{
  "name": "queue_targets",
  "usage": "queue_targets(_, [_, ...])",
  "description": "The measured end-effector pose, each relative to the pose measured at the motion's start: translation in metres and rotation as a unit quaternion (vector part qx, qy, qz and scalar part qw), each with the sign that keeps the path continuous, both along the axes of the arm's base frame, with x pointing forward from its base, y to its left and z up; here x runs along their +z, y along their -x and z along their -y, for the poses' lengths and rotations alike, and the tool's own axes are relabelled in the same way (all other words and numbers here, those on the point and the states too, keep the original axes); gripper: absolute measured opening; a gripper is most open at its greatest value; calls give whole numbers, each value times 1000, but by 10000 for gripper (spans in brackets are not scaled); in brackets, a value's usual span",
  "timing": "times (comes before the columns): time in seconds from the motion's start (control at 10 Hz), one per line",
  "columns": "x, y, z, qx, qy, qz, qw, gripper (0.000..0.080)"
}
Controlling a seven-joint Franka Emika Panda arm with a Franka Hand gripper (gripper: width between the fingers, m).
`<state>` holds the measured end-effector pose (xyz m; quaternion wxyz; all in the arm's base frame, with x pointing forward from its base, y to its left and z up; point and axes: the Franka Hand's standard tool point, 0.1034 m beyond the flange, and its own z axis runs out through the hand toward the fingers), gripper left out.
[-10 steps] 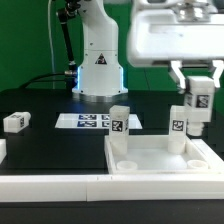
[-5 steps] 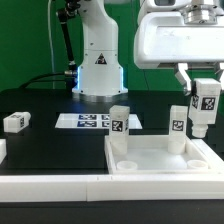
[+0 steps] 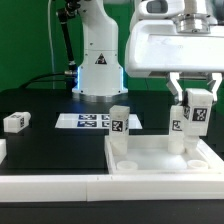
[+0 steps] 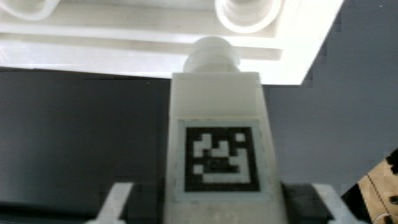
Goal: Assemble square table
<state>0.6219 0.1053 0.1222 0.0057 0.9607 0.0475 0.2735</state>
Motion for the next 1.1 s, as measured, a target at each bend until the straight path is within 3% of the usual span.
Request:
queue_targets(0.4, [-19,4,-10,9,4,-12,1000,290])
queue_targets(1.1, [-30,8,-18,16,7,-18,1000,290])
